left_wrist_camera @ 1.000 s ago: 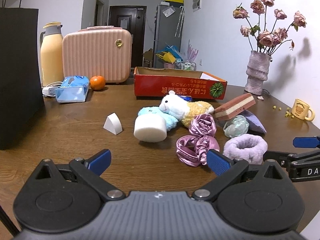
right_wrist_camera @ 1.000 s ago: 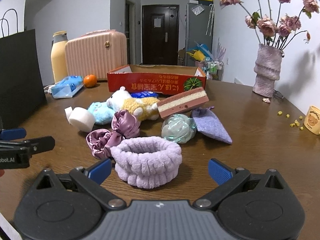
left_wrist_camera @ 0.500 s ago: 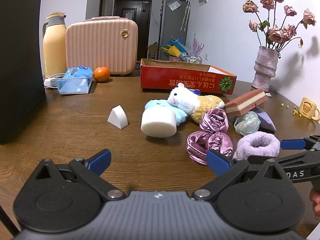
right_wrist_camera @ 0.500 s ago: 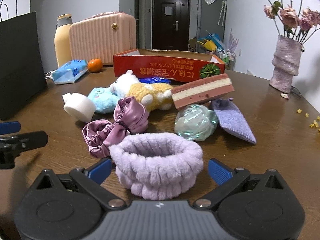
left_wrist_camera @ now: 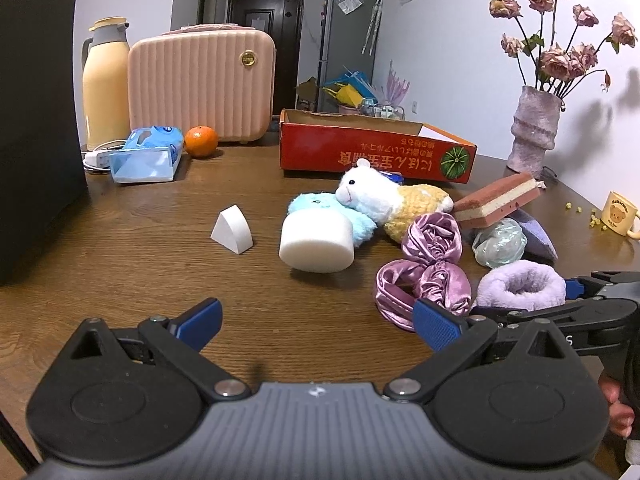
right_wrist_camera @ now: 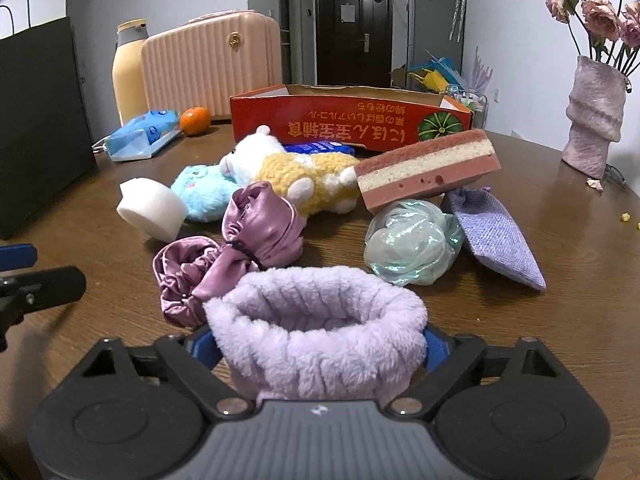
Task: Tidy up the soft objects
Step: 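Lower the right tool onto the lavender fuzzy headband and close it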
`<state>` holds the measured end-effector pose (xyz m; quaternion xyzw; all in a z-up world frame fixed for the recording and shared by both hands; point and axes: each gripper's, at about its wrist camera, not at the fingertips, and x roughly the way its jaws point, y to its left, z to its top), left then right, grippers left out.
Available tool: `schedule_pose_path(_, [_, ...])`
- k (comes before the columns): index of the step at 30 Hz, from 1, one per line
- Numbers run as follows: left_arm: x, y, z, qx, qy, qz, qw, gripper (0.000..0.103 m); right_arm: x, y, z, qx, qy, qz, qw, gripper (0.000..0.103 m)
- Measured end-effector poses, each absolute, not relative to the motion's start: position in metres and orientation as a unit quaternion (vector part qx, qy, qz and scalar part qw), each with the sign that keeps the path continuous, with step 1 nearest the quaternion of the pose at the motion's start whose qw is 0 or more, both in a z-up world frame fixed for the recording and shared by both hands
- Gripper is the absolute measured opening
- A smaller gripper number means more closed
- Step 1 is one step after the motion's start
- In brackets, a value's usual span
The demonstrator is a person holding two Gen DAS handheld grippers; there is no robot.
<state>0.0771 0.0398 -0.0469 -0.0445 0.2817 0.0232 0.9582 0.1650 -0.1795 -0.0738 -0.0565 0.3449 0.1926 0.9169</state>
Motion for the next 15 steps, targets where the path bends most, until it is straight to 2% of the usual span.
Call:
schedule_pose_path(6, [0.082, 0.035, -0.048, -0.041, 0.286, 0.019, 0.957, 0.103, 0.165, -0.183, -0.075, -0.052, 0.339, 0.201, 0.918, 0.077])
schedule_pose_path(15, [0.089, 0.025, -0.049, -0.030, 0.296, 0.012, 0.955, 0.103, 0.165, -0.198, -0.075, -0.025, 0.328, 0.217, 0.919, 0.043])
